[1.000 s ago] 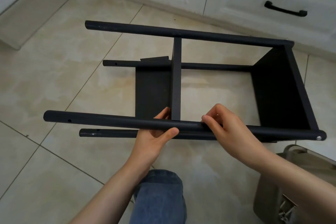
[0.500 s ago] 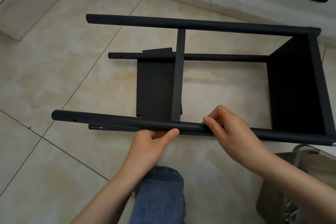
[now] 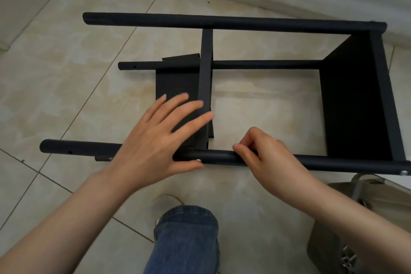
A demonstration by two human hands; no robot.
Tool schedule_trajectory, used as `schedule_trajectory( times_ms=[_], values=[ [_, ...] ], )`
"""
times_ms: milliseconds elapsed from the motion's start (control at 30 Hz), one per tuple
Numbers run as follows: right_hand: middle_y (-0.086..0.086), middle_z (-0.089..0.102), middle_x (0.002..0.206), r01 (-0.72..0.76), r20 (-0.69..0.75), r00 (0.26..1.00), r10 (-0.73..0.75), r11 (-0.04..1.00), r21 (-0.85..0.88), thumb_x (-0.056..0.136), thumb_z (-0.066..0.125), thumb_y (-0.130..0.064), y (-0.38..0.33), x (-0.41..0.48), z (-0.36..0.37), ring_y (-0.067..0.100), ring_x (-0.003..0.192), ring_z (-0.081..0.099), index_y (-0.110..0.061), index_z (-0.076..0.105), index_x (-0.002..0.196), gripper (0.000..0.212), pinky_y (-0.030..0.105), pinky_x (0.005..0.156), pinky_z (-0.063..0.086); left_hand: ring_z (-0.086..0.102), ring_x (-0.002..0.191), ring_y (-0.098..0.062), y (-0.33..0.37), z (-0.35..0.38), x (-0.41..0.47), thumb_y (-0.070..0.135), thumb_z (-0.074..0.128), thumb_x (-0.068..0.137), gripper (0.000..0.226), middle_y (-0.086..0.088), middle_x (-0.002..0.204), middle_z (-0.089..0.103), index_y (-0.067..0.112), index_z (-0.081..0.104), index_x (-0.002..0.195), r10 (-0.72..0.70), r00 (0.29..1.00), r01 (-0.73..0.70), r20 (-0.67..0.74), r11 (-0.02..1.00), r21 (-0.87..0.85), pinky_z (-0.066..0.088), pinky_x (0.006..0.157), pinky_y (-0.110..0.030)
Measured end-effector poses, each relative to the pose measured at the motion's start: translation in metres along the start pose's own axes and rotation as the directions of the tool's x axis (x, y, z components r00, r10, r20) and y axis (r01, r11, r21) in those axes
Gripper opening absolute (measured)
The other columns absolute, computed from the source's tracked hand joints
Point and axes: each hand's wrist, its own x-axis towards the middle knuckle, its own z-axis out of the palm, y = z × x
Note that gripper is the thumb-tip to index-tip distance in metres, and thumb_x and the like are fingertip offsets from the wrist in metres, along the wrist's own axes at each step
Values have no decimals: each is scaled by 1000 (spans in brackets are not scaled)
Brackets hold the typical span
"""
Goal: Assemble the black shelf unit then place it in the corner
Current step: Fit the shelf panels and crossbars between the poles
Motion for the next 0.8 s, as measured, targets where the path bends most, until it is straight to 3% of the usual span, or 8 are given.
schedule_trajectory(
  times_ms=[67,167,333,500,633,800],
  values=[
    [-5,62,76,-5,18,1000,5,1000,-13,99,51,-43,-1,3,-3,10,73,56,-28,51,85,21,23,56,42,11,156,-32,-7,1,7,67,50,90,83,-7,168,21,24,31,159,54,993,-54,108,999,-1,16,125,-53],
    [-6,61,71,-7,57,998,9,999,-32,97,54,-43,-2,7,-9,8,64,57,-28,53,82,21,15,49,42,0,158,-25,-12,7,7,69,41,92,79,-2,170,11,29,30,158,85,982,-81,167,996,-31,7,126,-48],
    [-7,65,72,-49,186,981,57,998,-51,92,63,-42,-4,27,-23,1,59,57,-27,60,77,22,14,51,37,5,157,-14,-12,11,6,70,41,92,76,2,170,12,32,30,157,60,983,-31,174,986,-161,7,125,-46],
    [-11,74,77,-85,288,957,42,987,139,89,70,-38,-3,52,-27,-1,63,65,-22,71,77,20,14,56,51,10,157,-15,-12,11,6,69,44,92,75,2,169,16,29,37,155,69,985,-35,158,977,-211,9,126,-42],
    [-7,74,71,-102,272,962,37,968,229,87,74,-32,1,70,-17,-1,55,56,-17,76,80,17,12,58,51,13,156,-16,-12,12,6,67,48,92,75,1,169,18,27,39,154,67,987,-31,147,972,-231,13,126,-42],
    [0,77,77,-100,409,911,-43,941,322,89,72,-16,-6,83,-6,0,60,64,-9,79,87,11,12,61,54,15,156,-18,-12,13,7,67,49,92,75,-1,168,22,23,43,152,66,988,-34,137,974,-222,17,125,-43]
  ],
)
